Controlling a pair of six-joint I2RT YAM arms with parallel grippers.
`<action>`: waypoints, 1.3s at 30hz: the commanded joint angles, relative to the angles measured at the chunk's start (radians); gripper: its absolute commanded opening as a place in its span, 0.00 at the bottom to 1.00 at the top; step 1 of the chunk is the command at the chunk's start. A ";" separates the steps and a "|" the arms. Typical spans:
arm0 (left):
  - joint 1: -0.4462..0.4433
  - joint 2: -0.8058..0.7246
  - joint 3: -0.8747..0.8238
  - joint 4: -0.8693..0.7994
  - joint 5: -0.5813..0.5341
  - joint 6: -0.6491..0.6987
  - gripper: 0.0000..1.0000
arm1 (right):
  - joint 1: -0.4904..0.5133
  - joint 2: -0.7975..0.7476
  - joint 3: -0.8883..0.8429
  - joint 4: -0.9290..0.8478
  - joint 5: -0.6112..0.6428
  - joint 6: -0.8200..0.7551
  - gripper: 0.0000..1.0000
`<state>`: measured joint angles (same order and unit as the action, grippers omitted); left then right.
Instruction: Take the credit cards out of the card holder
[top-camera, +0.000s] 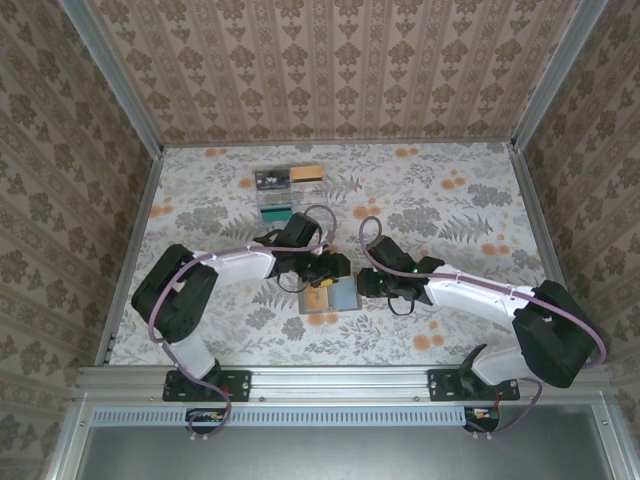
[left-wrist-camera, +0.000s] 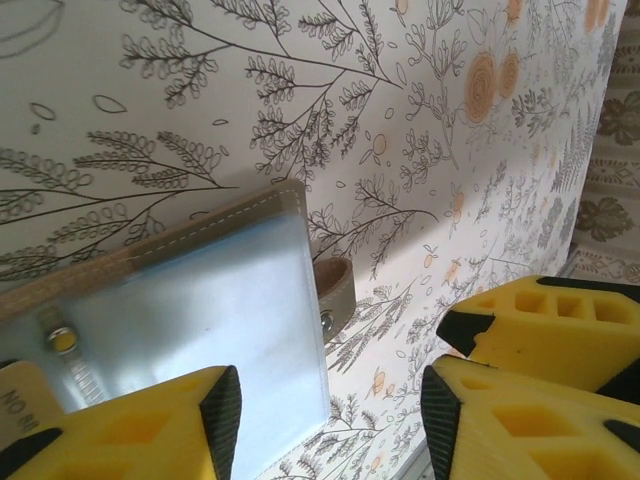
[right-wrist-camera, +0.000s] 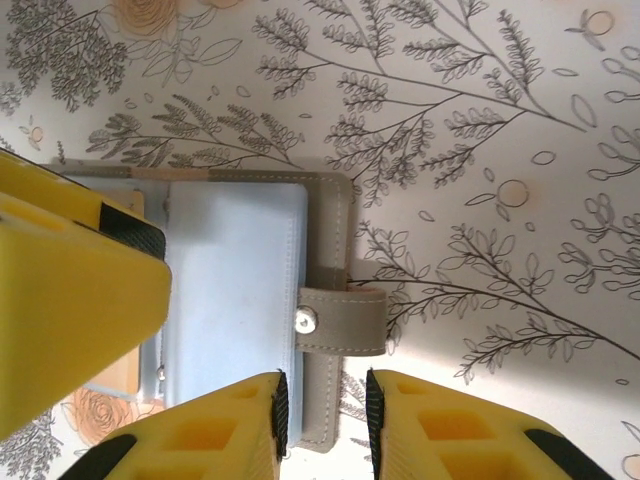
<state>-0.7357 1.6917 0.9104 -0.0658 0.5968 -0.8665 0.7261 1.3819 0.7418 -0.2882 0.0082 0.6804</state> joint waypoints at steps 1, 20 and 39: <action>0.023 -0.093 -0.029 -0.072 -0.059 0.034 0.50 | -0.001 0.002 0.020 0.014 -0.076 -0.014 0.30; 0.098 -0.247 -0.249 -0.172 -0.193 0.050 0.00 | 0.002 0.263 0.122 0.241 -0.411 0.050 0.19; 0.088 -0.169 -0.255 -0.163 -0.169 0.052 0.00 | -0.004 0.380 0.134 0.287 -0.442 0.093 0.24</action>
<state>-0.6407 1.5013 0.6724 -0.2165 0.4240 -0.8185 0.7261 1.7367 0.8513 -0.0231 -0.4065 0.7597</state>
